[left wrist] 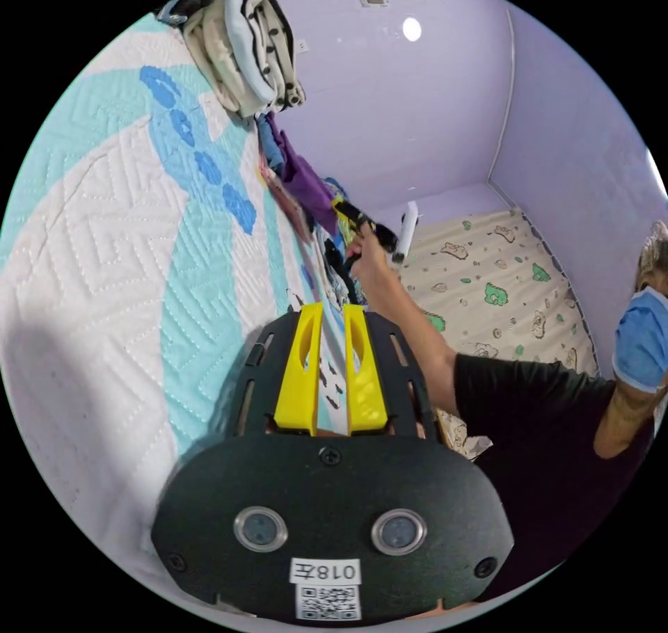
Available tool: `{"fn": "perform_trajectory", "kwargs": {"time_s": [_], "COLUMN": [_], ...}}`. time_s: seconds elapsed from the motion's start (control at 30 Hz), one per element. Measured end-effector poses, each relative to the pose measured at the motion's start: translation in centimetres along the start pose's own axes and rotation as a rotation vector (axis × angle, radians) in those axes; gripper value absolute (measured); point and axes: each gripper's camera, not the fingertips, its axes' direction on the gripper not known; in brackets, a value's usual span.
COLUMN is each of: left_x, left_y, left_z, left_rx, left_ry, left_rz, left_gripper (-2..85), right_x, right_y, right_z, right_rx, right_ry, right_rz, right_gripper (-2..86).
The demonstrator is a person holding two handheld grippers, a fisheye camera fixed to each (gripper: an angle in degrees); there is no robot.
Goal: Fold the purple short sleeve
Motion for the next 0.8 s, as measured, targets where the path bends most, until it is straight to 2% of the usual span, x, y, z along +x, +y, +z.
{"fn": "perform_trajectory", "kwargs": {"time_s": [0.07, 0.2, 0.33, 0.43, 0.6, 0.73, 0.8], "left_x": [0.8, 3.0, 3.9, 5.1, 9.2, 12.1, 13.9], "left_y": [0.0, 0.2, 0.7, 0.8, 1.1, 0.5, -1.5], "left_z": [-1.1, -4.9, -7.9, -8.5, -4.6, -2.1, 0.2], "left_rx": [0.047, 0.182, 0.271, 0.258, 0.044, -0.028, -0.067], "left_ry": [0.016, -0.033, -0.076, -0.109, -0.246, -0.356, -0.48], "left_rz": [0.049, 0.142, 0.142, 0.167, 0.308, 0.382, 0.453], "left_gripper": [6.0, 6.3, 6.7, 8.1, 11.0, 12.3, 12.6], "right_x": [-0.7, -2.8, -6.5, -7.0, -2.5, 0.7, 1.9], "right_y": [3.3, 13.2, 24.7, 30.4, 30.5, 26.5, 24.7], "right_z": [-3.1, -11.2, -18.9, -22.6, -24.6, -20.9, -17.9], "right_rx": [0.015, -0.011, -0.179, -0.231, -0.024, 0.079, 0.076], "right_ry": [-0.038, -0.238, -0.476, -0.531, -0.304, -0.186, -0.137], "right_rz": [-0.055, -0.213, -0.345, -0.342, -0.175, -0.14, -0.119], "right_gripper": [-0.9, -0.8, -0.1, 1.8, 7.2, 9.9, 10.5]}}
